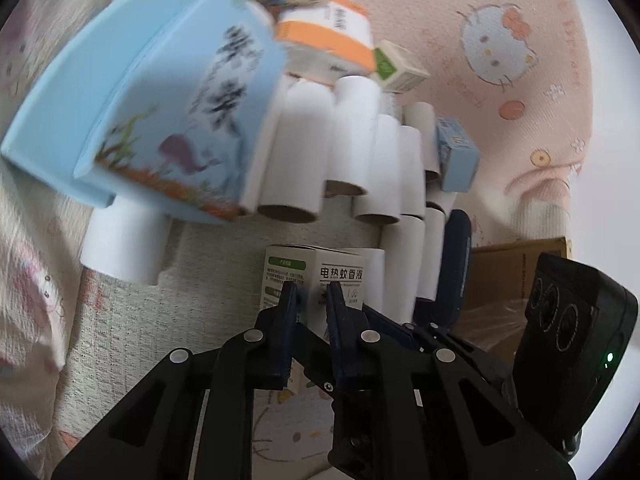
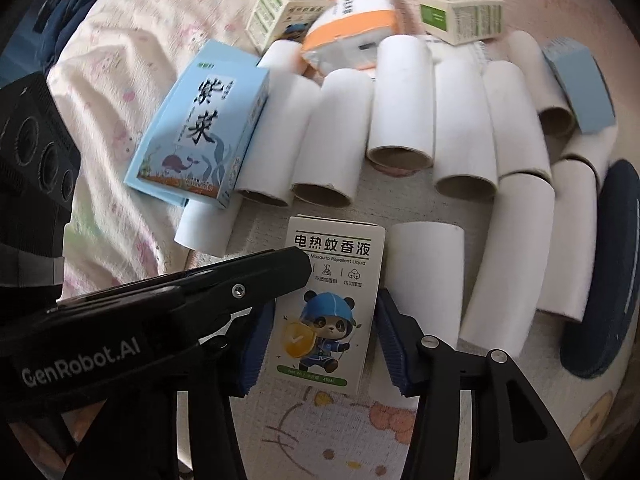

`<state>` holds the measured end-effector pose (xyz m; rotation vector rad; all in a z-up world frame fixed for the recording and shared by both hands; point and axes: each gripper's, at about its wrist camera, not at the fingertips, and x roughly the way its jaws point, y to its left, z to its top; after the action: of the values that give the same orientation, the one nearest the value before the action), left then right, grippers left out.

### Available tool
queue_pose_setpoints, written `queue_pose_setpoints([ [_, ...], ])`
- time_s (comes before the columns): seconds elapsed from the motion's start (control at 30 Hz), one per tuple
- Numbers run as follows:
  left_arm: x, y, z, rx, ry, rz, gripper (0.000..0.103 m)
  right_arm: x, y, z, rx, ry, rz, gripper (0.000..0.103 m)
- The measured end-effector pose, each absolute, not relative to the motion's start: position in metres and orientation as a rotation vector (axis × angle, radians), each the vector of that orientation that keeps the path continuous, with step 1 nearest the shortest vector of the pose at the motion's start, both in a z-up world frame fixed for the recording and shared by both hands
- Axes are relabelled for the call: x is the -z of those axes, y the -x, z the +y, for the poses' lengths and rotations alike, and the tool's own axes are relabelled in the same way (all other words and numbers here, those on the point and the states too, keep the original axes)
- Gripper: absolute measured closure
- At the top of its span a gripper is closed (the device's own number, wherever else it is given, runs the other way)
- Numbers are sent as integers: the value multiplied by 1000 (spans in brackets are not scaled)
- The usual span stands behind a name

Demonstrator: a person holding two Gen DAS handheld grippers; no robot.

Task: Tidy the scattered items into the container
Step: 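Close the right gripper on the mosquito liquid box and lift it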

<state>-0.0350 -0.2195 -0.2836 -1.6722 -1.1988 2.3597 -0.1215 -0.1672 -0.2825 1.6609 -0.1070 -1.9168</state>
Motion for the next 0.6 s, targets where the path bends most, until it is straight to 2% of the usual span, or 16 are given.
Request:
queue_pose_setpoints([
  [0.3,228,54,-193,-2430,1523,-1011,86,251,128,-124,2024,-1595,-328,57],
  [0.33,224,56,-190,-2441,1515,-989,82,250,127,-117,2027,-1597,-357,57],
  [0.43,215,56,-186,-2488,1511,-939,54,249,125,-102,2040,-1614,-445,57],
  [0.6,220,47,-188,-2505,1537,-948,50,254,134,-82,2065,-1646,-553,57],
])
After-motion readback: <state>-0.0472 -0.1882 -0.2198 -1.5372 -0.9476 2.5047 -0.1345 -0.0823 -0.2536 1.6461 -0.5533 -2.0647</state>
